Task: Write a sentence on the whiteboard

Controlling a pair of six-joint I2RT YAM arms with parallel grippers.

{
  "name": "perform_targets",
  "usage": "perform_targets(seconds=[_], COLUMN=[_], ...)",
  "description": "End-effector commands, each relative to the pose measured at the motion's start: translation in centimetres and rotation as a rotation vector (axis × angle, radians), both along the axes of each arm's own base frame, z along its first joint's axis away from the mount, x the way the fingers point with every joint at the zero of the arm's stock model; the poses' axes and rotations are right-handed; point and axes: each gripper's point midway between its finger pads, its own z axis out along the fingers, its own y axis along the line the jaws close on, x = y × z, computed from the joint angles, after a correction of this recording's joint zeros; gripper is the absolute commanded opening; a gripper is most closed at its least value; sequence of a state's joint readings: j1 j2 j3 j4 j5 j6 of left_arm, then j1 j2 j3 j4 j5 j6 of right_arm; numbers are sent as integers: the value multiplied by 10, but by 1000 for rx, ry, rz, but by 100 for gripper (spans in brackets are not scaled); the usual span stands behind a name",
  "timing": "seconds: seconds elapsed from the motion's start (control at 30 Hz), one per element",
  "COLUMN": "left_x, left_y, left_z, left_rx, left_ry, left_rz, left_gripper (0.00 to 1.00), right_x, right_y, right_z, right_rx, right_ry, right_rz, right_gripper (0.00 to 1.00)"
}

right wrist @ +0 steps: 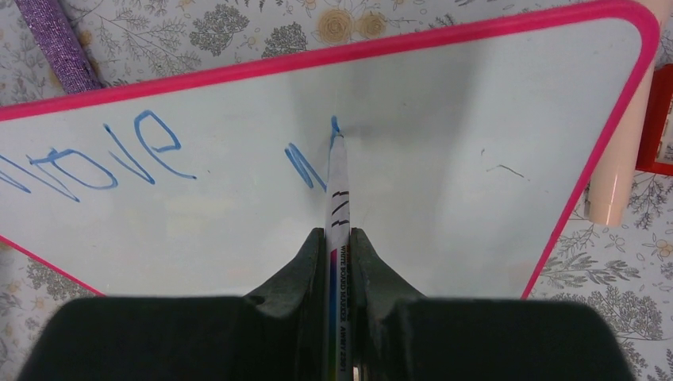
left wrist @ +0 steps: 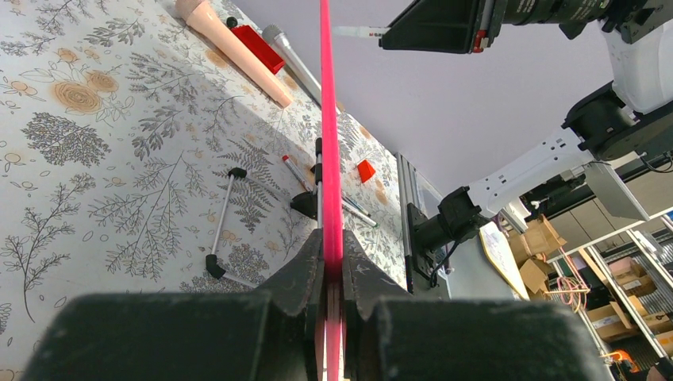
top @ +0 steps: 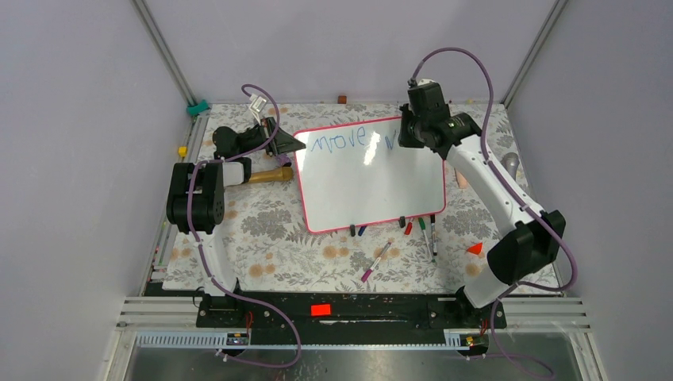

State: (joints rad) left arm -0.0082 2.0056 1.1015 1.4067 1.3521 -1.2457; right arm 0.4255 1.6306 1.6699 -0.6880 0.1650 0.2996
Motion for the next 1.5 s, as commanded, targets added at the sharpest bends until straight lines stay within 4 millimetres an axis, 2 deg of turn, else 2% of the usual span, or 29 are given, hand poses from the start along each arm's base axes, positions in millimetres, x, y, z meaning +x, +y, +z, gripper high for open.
perform_targets(seconds=[0.0, 0.17, 0.6, 0.73, 0.9, 1.23, 1.33, 1.47], left_x=[-7, -7, -8, -8, -8, -8, -8, -8], left_y=[-1, -1, -1, -1, -1, -1, -1, -1], left_z=[9, 10, 11, 10, 11, 12, 11, 11], left_rx=[10, 11, 13, 14, 14, 14, 15, 15], left_ry=[-72, -74, -77, -78, -79, -81, -81, -82], left_rz=[-28, -30, -32, -33, -33, -34, -36, -35], left_gripper=[0, 0, 0, 0, 0, 0, 0, 0], right_x=[-5, -4, 12, 14, 5, -25, -23, -11], right_y=[-4, -8, 4, 2, -8, -19, -19, -19], right_z=[30, 29, 19, 12, 0, -30, -28, -15], right_rx=[47, 45, 50, 34, 0, -17, -19, -28], right_ry=[-116, -121, -78, -61, -27, 44, 39, 2], right_rz=[12, 5, 31, 16, -11, -10, -11, -20], right_gripper=[0, 0, 0, 0, 0, 0, 0, 0])
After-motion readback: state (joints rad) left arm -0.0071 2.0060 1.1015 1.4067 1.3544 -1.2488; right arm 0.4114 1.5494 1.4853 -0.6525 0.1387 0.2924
